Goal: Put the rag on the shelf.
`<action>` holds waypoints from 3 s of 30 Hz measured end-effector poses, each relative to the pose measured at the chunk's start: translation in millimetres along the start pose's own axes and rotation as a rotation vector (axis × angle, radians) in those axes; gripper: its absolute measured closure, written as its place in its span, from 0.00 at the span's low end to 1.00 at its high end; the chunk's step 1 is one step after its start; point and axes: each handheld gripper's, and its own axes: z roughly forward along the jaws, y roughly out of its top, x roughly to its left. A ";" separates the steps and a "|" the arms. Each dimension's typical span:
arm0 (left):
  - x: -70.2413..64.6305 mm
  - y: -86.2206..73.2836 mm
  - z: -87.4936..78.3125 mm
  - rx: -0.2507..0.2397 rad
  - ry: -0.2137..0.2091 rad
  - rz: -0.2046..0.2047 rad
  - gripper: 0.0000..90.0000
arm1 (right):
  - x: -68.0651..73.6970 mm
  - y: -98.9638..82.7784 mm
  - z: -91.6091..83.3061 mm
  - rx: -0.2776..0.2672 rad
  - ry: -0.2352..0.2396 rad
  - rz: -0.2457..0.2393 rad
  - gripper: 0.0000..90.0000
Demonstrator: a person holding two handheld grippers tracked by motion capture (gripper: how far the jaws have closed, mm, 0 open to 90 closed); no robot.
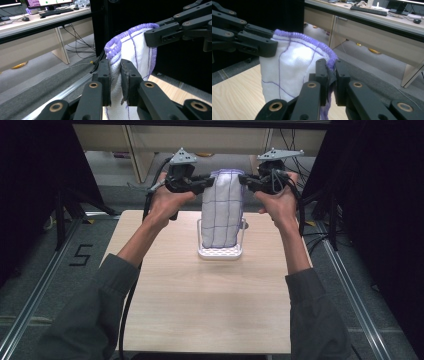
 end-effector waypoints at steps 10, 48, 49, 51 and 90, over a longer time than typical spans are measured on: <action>21.6 -9.0 28.5 0.008 0.012 -0.067 0.86 | -12.2 1.3 31.7 0.016 -0.026 0.035 0.94; 57.7 -79.8 93.2 0.169 0.084 -0.166 0.84 | -39.6 -54.3 113.1 0.223 -0.081 0.163 0.93; 57.1 -81.0 94.8 0.166 0.089 -0.173 0.84 | -39.7 -56.3 113.8 0.238 -0.080 0.175 0.93; 57.9 -82.6 95.3 0.182 0.081 -0.163 0.83 | -40.5 -60.1 115.8 0.251 -0.085 0.181 0.93; 68.7 -102.7 19.5 0.233 0.035 -0.192 0.47 | -57.7 -74.7 57.3 0.239 -0.088 0.194 0.52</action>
